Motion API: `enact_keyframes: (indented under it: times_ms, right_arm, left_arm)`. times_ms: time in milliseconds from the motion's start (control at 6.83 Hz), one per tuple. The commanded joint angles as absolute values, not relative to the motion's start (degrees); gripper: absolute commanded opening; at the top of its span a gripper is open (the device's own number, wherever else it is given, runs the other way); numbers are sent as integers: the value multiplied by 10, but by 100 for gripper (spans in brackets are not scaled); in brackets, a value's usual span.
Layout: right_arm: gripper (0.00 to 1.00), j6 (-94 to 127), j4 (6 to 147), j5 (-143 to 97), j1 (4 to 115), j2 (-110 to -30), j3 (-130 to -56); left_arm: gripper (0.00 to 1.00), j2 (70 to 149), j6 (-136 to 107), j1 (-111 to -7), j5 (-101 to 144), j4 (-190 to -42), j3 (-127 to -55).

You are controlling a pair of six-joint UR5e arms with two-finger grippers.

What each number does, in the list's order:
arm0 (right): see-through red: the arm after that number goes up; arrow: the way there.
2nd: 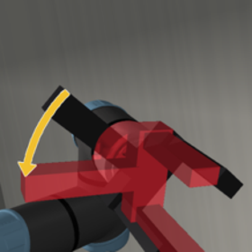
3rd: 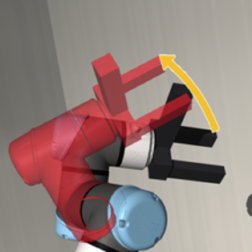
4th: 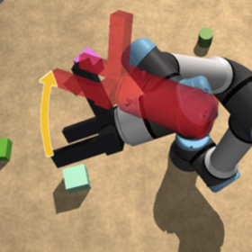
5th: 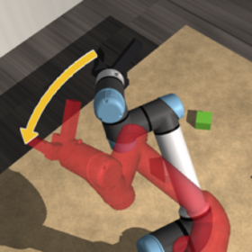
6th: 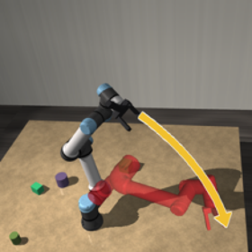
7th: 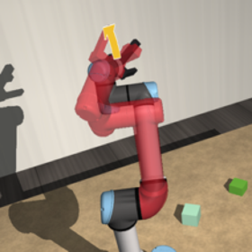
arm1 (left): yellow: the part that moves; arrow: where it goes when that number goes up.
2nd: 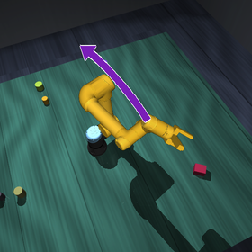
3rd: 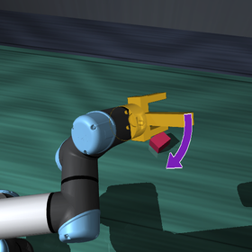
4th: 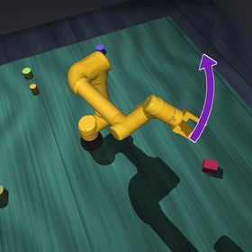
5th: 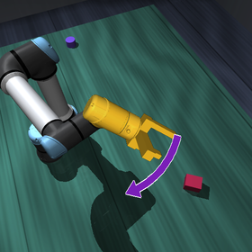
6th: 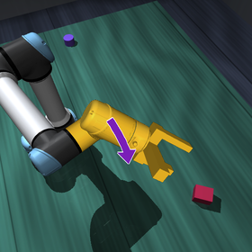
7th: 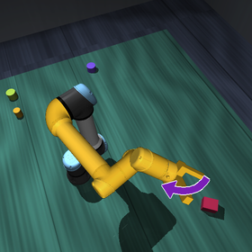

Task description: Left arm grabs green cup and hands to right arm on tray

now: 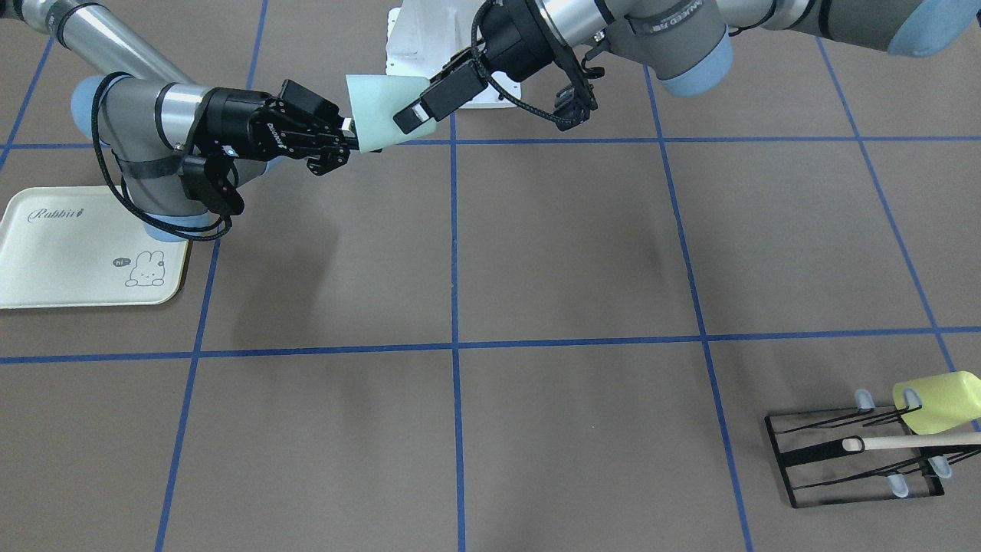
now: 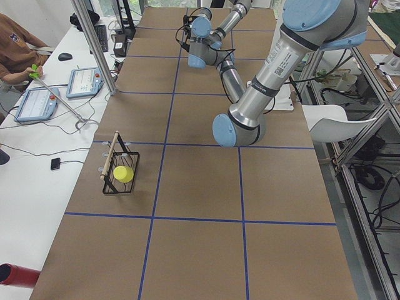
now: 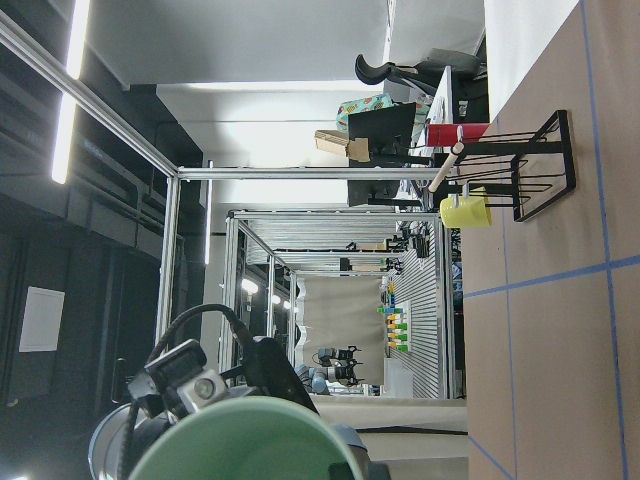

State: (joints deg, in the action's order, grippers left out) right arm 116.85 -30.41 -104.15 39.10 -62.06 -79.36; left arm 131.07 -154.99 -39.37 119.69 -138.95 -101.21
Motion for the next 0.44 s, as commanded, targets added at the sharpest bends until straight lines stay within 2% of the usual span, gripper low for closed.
enact_keyframes:
  times_ms: [0,293]
  right_arm:
    - [0,1165,-304,-1029,398,-626,-781]
    - [0,1165,-303,-1028,432,-638,-756]
  left_arm:
    - [100,1310,-1550,-395,1196,-1390,-1012]
    - [100,1310,-1549,-396,1197,-1390,-1013]
